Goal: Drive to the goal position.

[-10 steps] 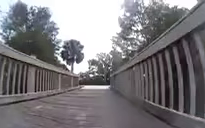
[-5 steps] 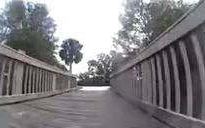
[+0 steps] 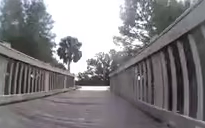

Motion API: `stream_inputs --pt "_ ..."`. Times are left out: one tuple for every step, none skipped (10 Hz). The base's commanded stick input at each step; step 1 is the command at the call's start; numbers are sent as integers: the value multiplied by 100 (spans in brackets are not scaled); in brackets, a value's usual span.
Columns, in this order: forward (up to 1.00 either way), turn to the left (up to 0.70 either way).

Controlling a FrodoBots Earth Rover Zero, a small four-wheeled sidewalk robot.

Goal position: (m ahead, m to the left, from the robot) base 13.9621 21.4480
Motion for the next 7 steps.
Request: stream_inputs --pt "85 0" --pt "85 0" --pt "85 0" --pt "85 0" --pt "85 0" --pt "85 0" --pt "85 0"
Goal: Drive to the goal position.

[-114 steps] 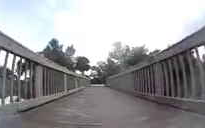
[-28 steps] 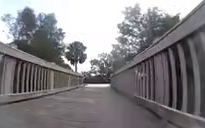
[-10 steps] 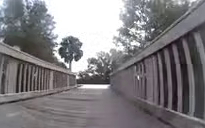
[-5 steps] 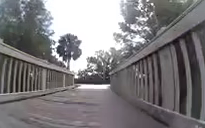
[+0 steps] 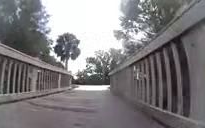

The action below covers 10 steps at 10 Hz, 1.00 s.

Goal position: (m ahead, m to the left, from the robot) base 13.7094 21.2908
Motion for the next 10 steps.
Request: stream_inputs --pt "85 0" --pt "85 0" --pt "85 0" --pt "85 0" --pt "85 0" --pt "85 2" --pt "85 18" --pt "85 34" --pt "85 34" --pt "85 0"
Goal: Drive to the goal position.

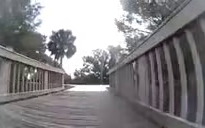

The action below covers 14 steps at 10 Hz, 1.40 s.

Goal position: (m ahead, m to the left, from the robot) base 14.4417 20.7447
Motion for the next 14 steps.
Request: stream_inputs --pt "85 0" --pt "85 0" --pt "85 0" --pt "85 0" --pt "85 0" --pt "85 0" --pt "85 0" --pt "85 0" --pt "85 0" --pt "85 0" --pt "85 0" --pt "85 0" --pt "85 0" --pt "85 0"
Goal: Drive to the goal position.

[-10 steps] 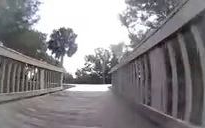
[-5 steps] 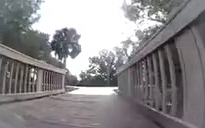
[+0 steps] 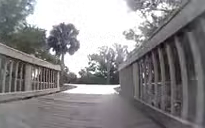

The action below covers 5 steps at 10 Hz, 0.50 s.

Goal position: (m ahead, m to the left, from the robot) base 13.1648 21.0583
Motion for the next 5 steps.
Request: stream_inputs --pt "85 0" --pt "85 16" --pt "85 21" --pt "85 0" --pt "85 0"
